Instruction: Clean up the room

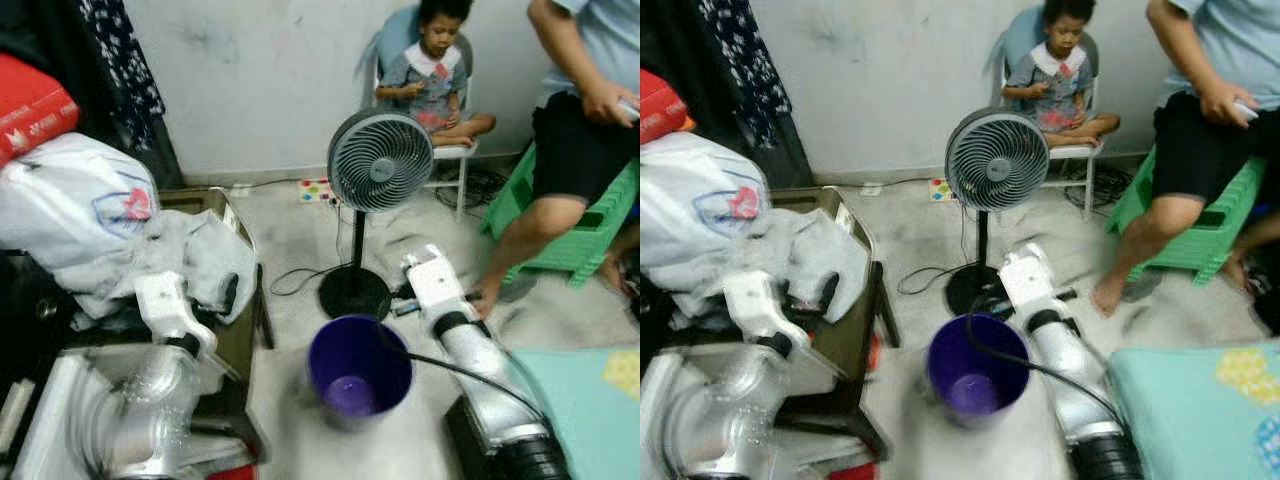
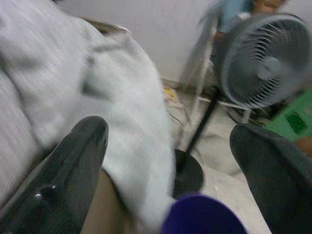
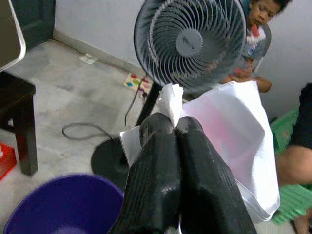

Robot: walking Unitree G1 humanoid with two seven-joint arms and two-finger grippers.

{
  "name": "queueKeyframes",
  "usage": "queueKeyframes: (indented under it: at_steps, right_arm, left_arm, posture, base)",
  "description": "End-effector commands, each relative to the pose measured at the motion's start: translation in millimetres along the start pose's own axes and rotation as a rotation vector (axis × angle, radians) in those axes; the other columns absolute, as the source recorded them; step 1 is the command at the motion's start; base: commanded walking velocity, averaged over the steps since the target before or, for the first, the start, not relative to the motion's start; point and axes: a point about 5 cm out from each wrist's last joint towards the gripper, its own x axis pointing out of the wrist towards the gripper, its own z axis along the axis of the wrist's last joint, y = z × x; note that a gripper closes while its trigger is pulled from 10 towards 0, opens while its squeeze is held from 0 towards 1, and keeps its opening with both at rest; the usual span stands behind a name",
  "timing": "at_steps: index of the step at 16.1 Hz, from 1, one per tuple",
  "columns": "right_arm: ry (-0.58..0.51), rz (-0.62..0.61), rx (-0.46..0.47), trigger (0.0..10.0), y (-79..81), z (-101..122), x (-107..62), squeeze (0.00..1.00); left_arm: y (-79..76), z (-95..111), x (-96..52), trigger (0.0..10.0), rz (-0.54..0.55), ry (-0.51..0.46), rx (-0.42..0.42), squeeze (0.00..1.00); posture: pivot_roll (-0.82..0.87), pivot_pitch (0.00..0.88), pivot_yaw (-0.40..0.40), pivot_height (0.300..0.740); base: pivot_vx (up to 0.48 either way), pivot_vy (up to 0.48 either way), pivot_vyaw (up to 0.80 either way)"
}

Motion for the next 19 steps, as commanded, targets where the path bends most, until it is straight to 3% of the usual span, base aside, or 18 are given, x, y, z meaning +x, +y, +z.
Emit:
queueKeyframes:
  at_steps: [1,5,14,19]
  right_arm:
    - [-0.014,0.006,0.007,10.0,0.7,4.2,1.3,0.00]
    - [-0.015,0.010,0.005,10.0,1.3,3.9,0.9,0.00]
    - [-0.012,0.017,0.001,10.0,1.6,3.2,0.9,0.00]
    - [-0.008,0.022,0.000,10.0,2.1,2.4,0.7,0.00]
  left_arm:
    - [2.4,3.9,-0.1,10.0,-0.004,-0.008,0.009,0.00]
    - [-0.4,4.4,-1.1,10.0,-0.034,-0.018,-0.002,0.00]
    - [-1.8,4.7,-1.7,10.0,-0.050,-0.027,-0.006,0.00]
    - [0.4,2.5,-0.9,10.0,-0.031,-0.012,-0.010,0.00]
  posture:
    - [-0.20,0.000,0.023,0.740]
    - [-0.20,0.000,0.021,0.740]
    - [-0.20,0.000,0.018,0.740]
    - [-0.20,0.000,0.018,0.740]
  base:
    - [0.000,0.000,0.00]
    - [0.000,0.000,0.00]
    - [0.340,0.000,0.00]
    - [0.000,0.000,0.00]
